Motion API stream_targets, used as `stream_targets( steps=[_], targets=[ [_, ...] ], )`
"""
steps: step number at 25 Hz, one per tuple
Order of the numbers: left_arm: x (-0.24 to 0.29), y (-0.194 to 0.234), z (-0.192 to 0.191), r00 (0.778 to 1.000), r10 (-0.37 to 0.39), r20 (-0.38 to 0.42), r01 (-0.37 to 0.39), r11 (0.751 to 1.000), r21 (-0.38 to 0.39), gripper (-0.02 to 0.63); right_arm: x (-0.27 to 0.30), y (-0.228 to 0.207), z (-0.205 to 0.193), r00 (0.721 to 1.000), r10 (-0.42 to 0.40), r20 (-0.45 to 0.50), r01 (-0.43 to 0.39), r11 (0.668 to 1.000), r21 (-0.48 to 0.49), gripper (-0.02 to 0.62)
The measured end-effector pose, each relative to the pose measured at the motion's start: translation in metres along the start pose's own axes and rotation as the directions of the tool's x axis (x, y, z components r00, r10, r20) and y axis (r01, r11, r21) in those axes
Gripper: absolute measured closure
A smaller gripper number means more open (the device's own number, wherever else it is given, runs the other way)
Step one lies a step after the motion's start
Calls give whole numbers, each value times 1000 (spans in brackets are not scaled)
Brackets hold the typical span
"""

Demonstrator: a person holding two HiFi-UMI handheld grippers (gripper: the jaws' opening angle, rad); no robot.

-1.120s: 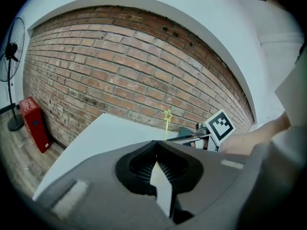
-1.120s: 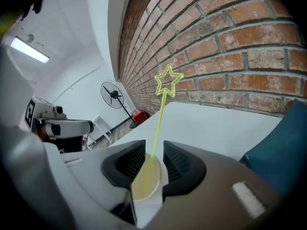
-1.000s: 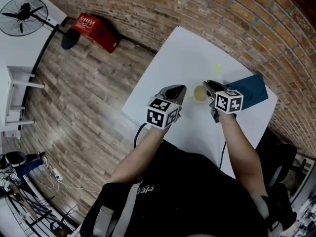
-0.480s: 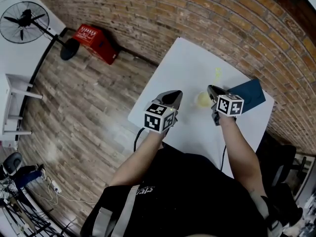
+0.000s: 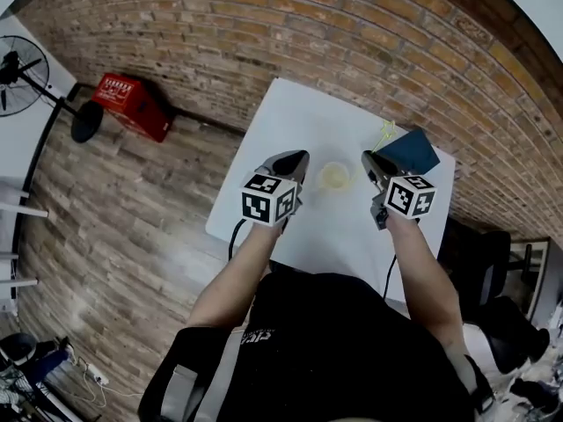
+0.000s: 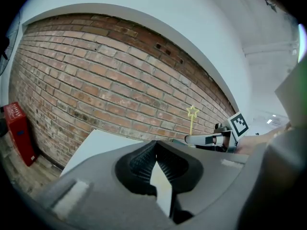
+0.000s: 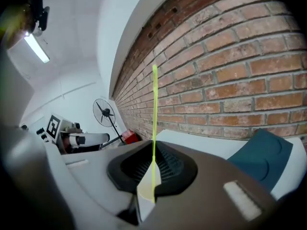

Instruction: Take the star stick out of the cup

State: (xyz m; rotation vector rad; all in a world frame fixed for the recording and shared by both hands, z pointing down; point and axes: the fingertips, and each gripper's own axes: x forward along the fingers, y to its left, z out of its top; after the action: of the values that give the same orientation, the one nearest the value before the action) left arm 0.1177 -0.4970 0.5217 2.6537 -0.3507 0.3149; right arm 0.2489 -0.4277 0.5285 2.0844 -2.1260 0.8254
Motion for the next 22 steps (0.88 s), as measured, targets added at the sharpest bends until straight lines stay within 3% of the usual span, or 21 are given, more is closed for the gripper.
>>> stream_targets(
  steps=[8, 17, 22],
  targets=[
    [32, -62, 21, 999, -52, 0, 52, 994, 94, 600, -85, -29, 29, 991, -27, 133, 22, 999, 38, 580],
    [81, -157, 24, 997, -73, -27, 76, 980, 181, 600, -201, -103, 20, 976, -58, 210, 45, 997, 63, 580],
    [100, -202, 33, 996, -91, -25, 94, 969, 230, 600, -256, -134, 5, 968, -97, 232, 93, 995, 26, 580]
  ],
)
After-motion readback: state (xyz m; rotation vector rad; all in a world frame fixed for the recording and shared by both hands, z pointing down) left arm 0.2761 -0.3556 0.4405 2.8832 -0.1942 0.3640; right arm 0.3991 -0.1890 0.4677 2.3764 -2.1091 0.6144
